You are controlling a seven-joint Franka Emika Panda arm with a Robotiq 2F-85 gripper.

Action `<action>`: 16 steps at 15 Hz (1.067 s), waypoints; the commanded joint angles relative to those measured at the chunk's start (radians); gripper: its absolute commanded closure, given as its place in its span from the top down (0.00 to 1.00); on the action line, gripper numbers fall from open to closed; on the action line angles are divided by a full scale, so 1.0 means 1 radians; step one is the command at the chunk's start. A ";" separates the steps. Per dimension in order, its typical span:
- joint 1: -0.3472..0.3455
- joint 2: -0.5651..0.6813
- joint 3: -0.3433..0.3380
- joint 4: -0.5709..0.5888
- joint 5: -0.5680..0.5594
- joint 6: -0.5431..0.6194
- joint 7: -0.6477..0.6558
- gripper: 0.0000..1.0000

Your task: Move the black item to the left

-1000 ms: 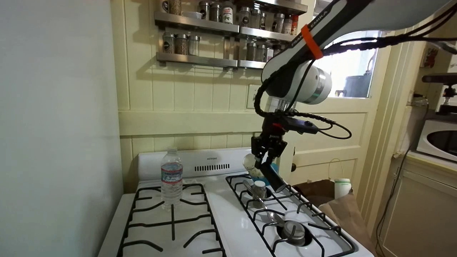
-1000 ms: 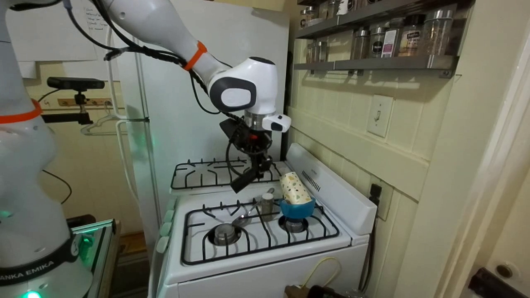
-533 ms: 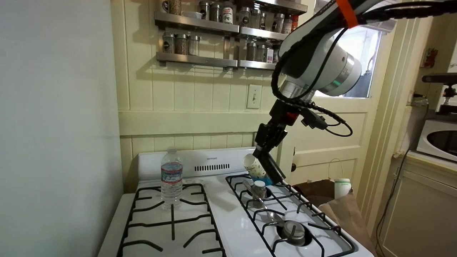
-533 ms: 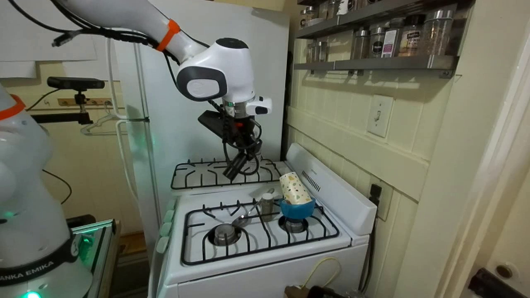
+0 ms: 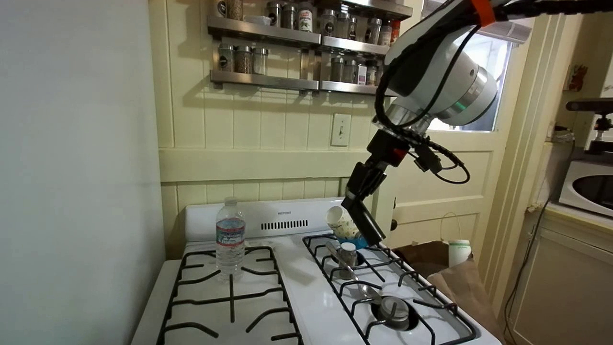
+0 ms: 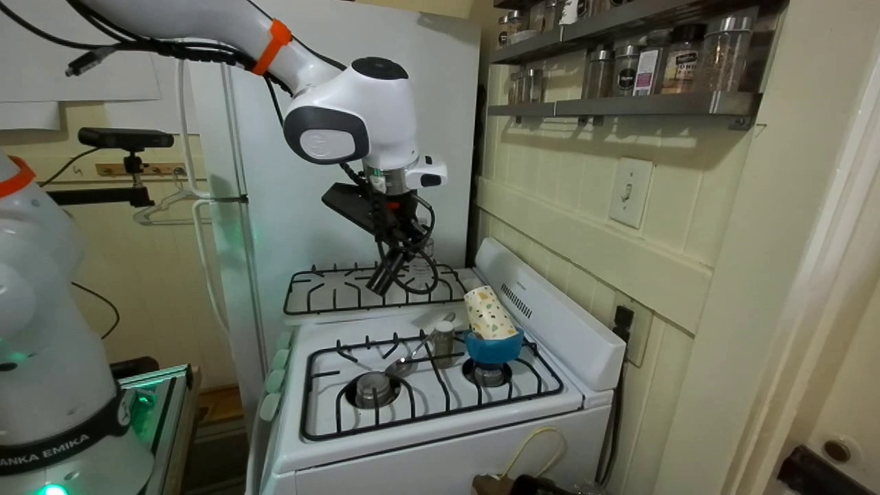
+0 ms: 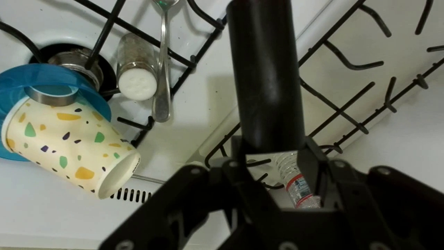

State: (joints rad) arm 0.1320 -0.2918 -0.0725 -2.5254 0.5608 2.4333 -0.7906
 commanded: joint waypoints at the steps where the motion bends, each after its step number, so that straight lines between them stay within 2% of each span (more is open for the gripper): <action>1: 0.040 0.043 0.004 0.027 0.013 0.069 -0.078 0.17; 5: 0.140 0.150 0.033 0.113 0.105 0.208 -0.266 0.17; 9: 0.170 0.208 0.090 0.179 0.263 0.214 -0.456 0.17; 13: 0.149 0.190 0.129 0.212 0.556 0.107 -0.740 0.17; 16: 0.111 0.198 0.122 0.212 0.713 -0.044 -0.941 0.17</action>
State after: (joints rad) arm 0.2883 -0.0936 0.0500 -2.3115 1.1249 2.5256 -1.5367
